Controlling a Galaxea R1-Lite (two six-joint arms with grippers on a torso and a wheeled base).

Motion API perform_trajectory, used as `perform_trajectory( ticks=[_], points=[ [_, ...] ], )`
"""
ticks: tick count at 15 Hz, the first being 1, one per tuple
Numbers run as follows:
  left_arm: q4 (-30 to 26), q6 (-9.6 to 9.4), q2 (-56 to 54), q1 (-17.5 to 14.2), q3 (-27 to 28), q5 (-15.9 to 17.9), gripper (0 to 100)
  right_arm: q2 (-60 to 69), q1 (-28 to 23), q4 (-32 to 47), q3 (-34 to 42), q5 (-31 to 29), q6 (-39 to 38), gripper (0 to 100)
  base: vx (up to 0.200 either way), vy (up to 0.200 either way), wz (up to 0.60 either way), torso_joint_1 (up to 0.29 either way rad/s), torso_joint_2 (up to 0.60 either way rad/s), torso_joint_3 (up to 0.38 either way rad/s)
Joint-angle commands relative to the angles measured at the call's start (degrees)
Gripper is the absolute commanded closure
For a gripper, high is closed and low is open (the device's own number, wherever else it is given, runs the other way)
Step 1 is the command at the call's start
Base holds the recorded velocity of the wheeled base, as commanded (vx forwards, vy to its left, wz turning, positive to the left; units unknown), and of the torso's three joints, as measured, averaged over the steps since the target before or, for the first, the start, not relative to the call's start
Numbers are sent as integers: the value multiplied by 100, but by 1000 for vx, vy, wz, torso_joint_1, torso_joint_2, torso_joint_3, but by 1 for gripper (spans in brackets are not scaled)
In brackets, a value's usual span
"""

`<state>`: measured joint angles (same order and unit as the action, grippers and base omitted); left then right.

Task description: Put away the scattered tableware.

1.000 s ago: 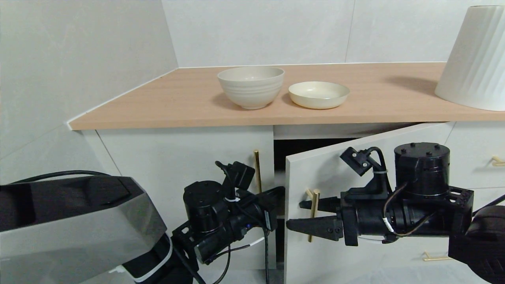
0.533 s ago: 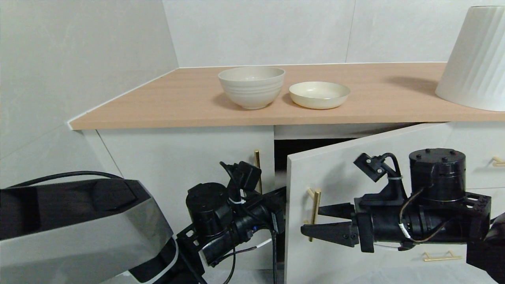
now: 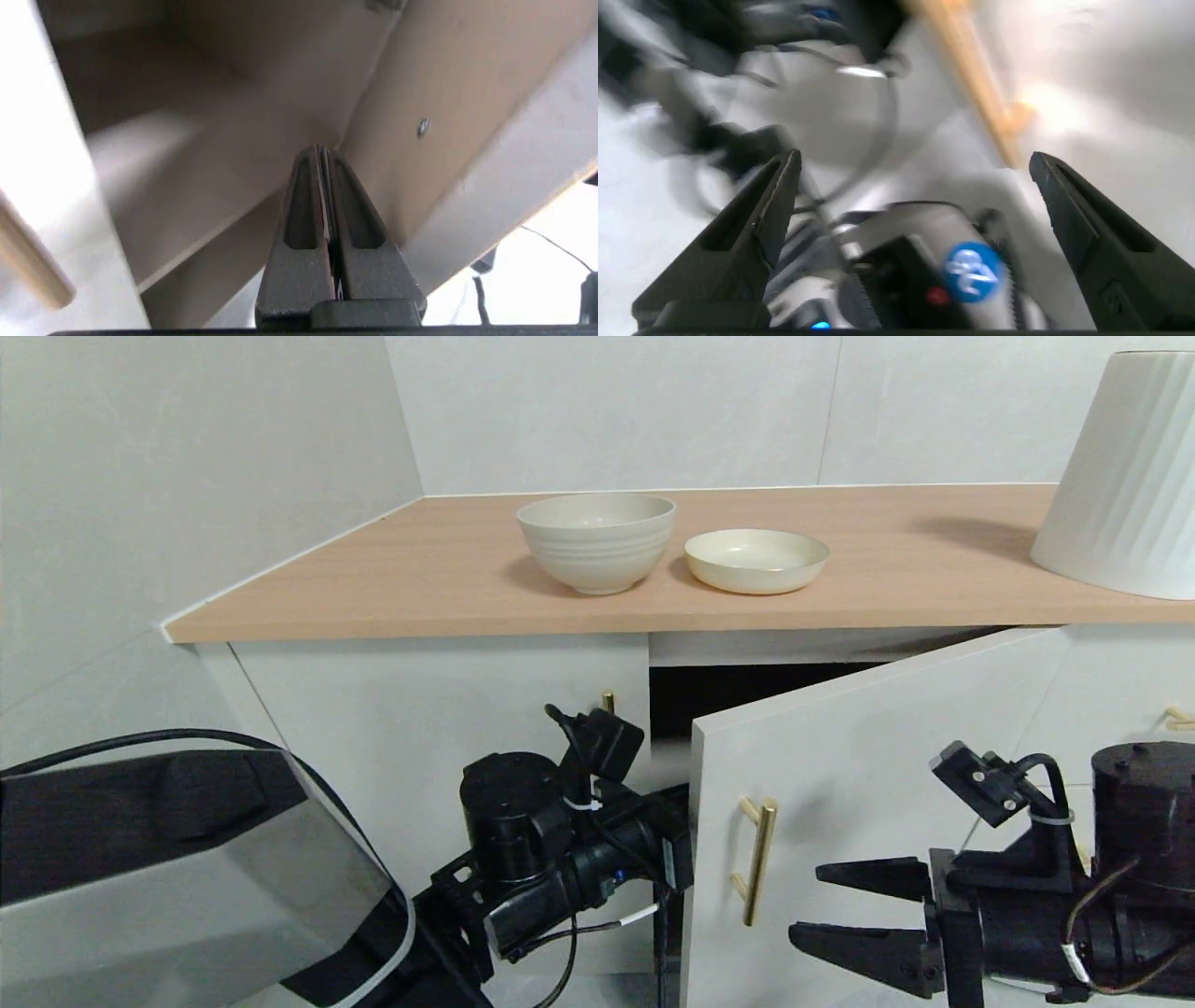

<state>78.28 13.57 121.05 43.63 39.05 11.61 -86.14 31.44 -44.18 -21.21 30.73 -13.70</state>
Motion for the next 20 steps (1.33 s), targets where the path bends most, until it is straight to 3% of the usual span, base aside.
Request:
perform_trajectory(
  ticks=[1,2,3,12,15,16,18,20],
  points=[
    [-120,5,-126,58,24,79,100,220,389,-3,188,-568,34,0,0,0,0,0,0,0],
    [-243,5,-143,49,182,325,100,238,943,-3,337,-1711,34,0,0,0,0,0,0,0],
    [-331,5,-161,58,253,360,100,335,1145,-3,425,-1913,25,0,0,0,0,0,0,0],
    [-322,14,-249,67,-11,457,100,616,1224,199,522,-1869,-1,0,0,0,0,0,0,0],
    [-331,14,-187,111,50,457,100,774,1259,595,486,-1632,-1,0,0,0,0,0,0,0],
    [-348,23,-196,155,156,457,100,1029,1259,999,399,-1280,-1,0,0,0,0,0,0,0],
    [-357,23,-161,172,191,465,100,1293,1259,1579,223,-1087,17,0,-200,0,0,2,0,5],
    [-357,23,-55,172,288,457,100,1310,1268,1641,223,-1069,25,0,-200,0,0,7,7,2]
  ],
)
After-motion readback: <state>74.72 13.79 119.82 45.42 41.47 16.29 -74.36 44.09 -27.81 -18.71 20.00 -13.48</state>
